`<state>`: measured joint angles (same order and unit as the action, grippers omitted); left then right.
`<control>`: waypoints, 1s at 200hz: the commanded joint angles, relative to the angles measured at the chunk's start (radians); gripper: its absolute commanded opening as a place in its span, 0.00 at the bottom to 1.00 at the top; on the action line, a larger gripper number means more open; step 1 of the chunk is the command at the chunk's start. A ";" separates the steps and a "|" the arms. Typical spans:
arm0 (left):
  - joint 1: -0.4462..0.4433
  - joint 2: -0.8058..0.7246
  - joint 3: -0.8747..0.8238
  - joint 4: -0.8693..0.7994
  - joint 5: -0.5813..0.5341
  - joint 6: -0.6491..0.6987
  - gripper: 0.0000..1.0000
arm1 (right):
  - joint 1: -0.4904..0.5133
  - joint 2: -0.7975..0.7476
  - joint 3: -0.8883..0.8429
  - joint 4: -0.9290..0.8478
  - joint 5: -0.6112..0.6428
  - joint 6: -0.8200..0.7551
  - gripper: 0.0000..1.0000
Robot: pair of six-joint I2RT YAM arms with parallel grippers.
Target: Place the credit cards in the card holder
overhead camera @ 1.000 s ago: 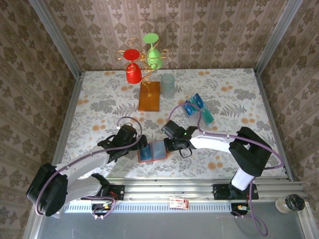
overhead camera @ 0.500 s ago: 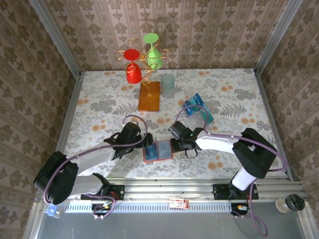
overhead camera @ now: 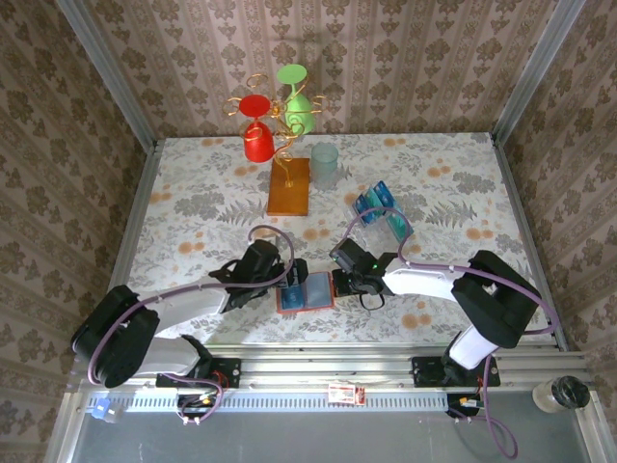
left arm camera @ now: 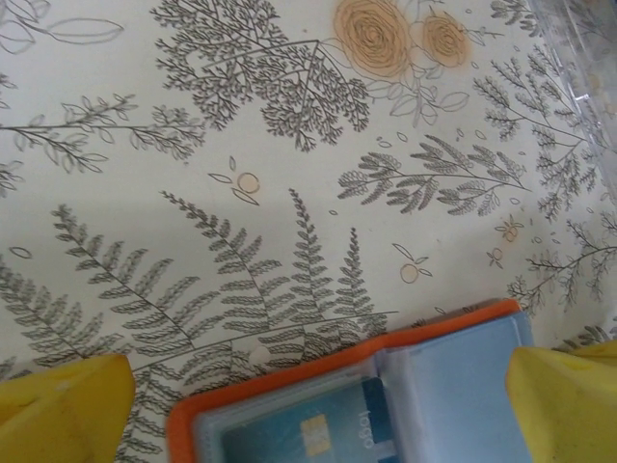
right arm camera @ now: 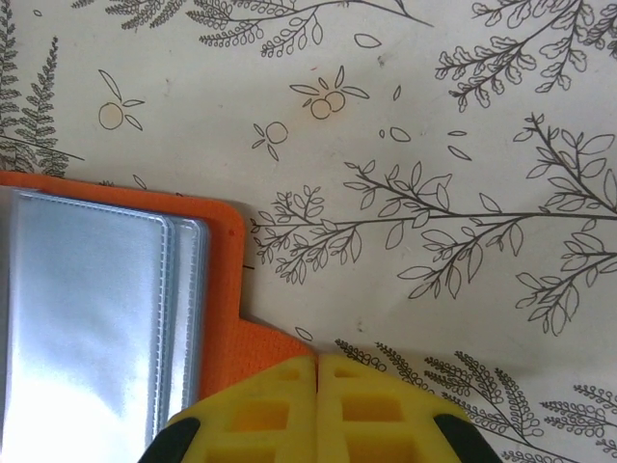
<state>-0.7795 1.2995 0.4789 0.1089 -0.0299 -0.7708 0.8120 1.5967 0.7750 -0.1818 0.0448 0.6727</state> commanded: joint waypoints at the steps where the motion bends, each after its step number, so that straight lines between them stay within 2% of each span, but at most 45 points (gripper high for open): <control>1: -0.014 0.015 -0.020 0.026 -0.007 -0.031 1.00 | -0.002 -0.010 -0.014 0.005 -0.011 0.024 0.00; 77: -0.042 0.012 -0.043 0.016 -0.033 -0.057 1.00 | -0.003 -0.009 -0.005 0.008 -0.015 0.028 0.00; 200: -0.066 0.037 -0.037 0.044 -0.002 -0.070 1.00 | -0.002 -0.002 0.003 0.017 -0.023 0.034 0.00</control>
<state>-0.8318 1.3167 0.4480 0.1295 -0.0525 -0.8192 0.8120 1.5967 0.7750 -0.1814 0.0410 0.6865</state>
